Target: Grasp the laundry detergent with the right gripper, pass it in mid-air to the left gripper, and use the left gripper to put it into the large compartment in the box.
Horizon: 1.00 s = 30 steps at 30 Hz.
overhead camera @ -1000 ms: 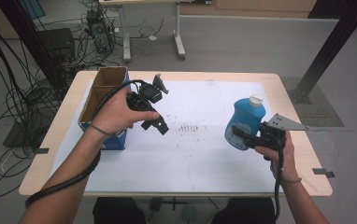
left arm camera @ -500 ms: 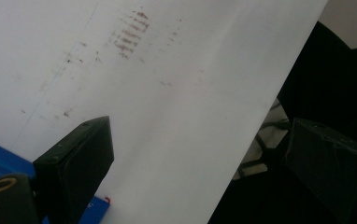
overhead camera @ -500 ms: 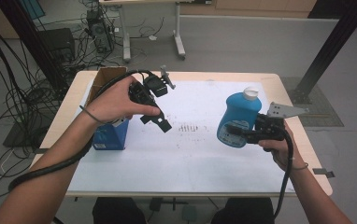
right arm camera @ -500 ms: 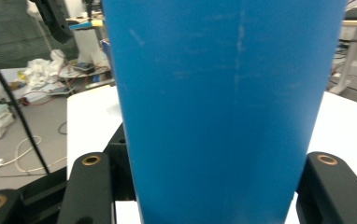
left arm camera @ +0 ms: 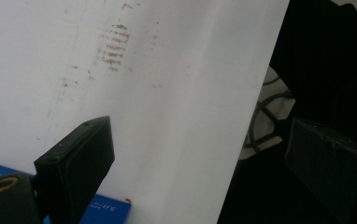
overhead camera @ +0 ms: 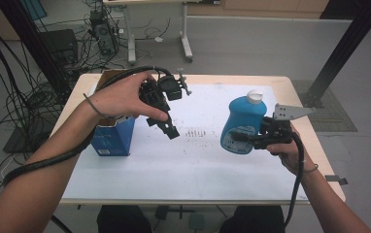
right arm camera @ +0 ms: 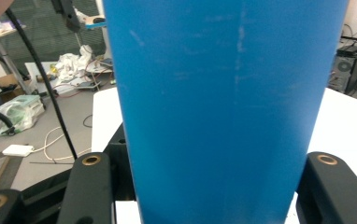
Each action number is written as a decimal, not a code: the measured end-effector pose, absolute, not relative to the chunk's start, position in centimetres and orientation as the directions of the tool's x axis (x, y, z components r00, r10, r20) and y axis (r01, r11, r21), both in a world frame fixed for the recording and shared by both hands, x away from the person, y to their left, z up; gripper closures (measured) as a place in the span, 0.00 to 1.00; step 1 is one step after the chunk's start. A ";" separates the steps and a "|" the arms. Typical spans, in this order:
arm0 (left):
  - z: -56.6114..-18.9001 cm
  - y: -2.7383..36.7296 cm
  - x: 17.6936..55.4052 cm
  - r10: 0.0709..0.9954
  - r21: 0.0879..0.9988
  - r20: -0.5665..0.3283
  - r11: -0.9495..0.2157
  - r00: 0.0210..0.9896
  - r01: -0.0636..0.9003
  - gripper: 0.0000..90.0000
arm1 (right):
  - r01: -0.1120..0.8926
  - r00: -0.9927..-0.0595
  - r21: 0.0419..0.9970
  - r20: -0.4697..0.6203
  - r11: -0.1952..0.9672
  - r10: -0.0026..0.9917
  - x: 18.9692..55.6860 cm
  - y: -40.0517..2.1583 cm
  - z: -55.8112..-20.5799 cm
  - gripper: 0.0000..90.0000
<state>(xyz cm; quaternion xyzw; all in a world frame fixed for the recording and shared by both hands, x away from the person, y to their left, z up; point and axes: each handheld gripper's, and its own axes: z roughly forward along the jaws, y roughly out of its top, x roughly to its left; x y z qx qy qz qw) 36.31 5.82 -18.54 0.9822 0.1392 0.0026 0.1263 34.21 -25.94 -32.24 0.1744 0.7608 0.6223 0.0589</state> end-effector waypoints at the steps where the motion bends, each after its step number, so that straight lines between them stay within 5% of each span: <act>1: -18.2 5.7 36.2 0.269 0.247 -0.023 -0.932 0.963 0.266 0.09 | 0.192 -0.936 0.967 0.129 0.169 0.328 34.2 -25.8 -32.2 0.48; 30: -16.3 3.3 34.9 0.196 0.283 -0.019 -0.939 0.981 0.193 0.08 | 0.136 -0.984 0.963 0.105 0.233 0.141 34.2 -21.3 -32.0 0.48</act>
